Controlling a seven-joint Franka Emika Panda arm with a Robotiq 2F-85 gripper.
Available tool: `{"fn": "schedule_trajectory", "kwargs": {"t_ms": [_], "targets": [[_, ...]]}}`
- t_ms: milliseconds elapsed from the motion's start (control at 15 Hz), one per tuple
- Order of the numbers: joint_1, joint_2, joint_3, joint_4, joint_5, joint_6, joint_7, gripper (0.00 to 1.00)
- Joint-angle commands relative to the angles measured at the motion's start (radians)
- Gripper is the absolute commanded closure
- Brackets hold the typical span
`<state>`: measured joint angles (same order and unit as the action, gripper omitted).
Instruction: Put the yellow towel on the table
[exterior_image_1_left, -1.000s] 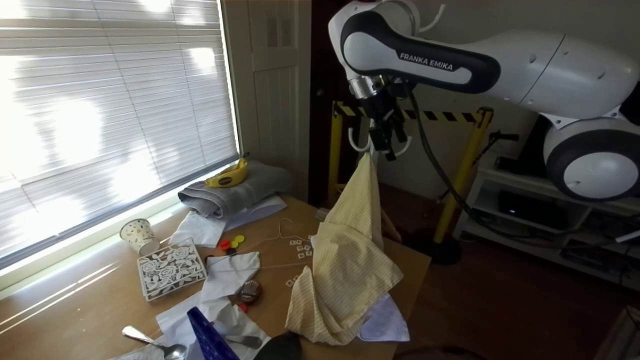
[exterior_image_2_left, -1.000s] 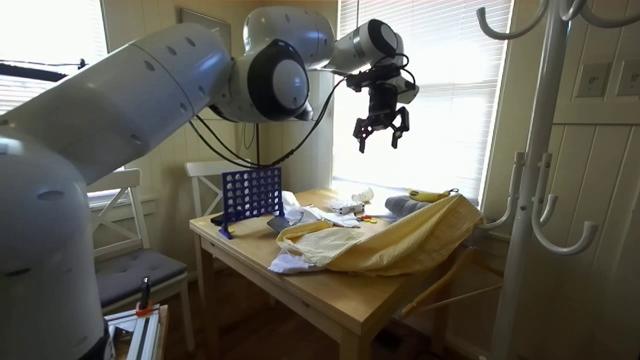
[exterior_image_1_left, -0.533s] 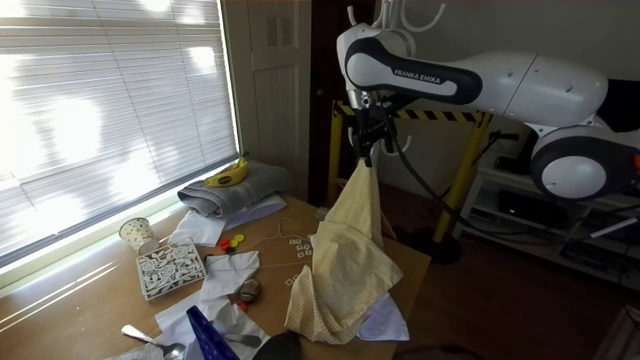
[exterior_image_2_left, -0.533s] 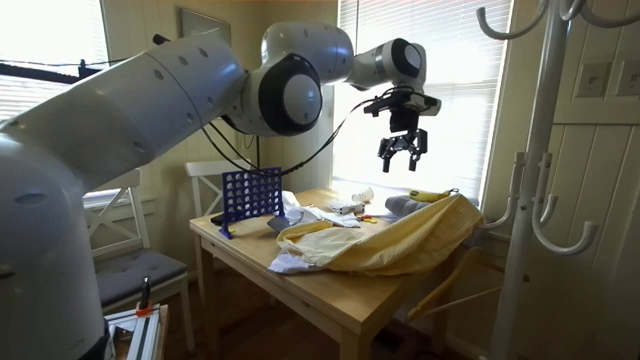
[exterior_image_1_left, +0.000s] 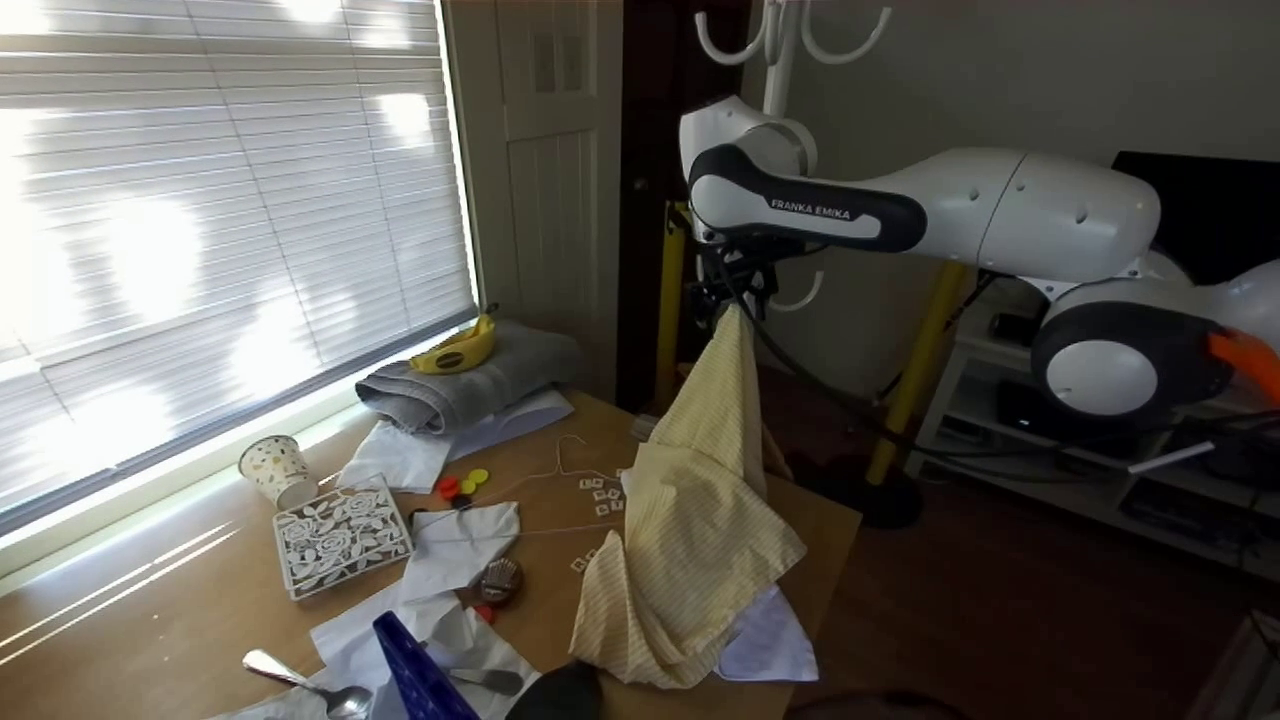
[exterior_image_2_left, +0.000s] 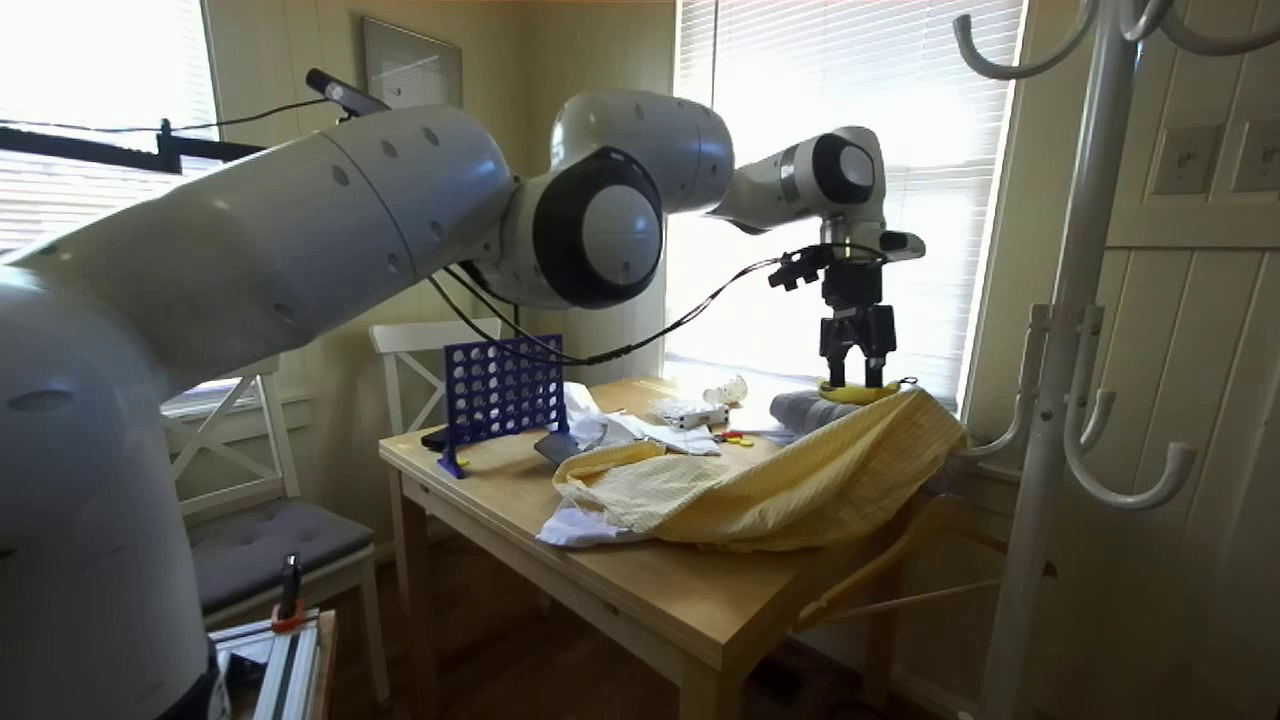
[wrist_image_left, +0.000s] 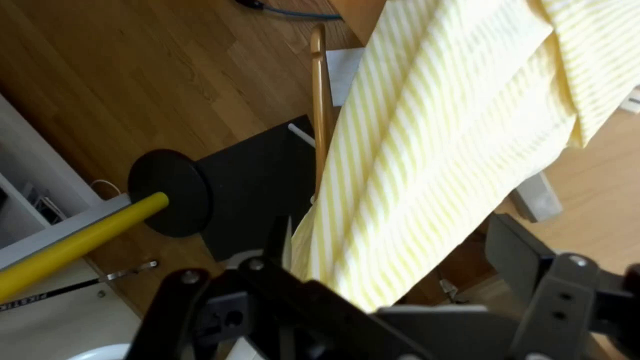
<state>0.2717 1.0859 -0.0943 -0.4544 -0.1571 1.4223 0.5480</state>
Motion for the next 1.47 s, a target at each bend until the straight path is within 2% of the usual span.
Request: {"fn": "schedule_trajectory", "kwargs": {"t_ms": [0, 133, 200, 267, 933, 1000, 1267, 1400], "targets": [[-0.015, 0.052, -0.037, 0.037, 0.001, 0.063, 0.159, 0.00], [-0.020, 0.059, -0.049, 0.036, -0.001, 0.072, 0.225, 0.00], [-0.022, 0.062, -0.051, 0.036, 0.000, 0.075, 0.250, 0.07], [-0.021, 0.063, -0.052, 0.035, -0.001, 0.074, 0.271, 0.26], [-0.004, 0.037, -0.053, 0.014, -0.008, 0.069, 0.398, 0.96], [-0.007, 0.032, -0.050, 0.014, -0.003, 0.067, 0.408, 1.00], [0.008, -0.032, -0.052, 0.006, -0.013, 0.136, 0.425, 1.00], [0.033, -0.070, -0.045, 0.015, -0.020, 0.194, 0.377, 1.00]]}}
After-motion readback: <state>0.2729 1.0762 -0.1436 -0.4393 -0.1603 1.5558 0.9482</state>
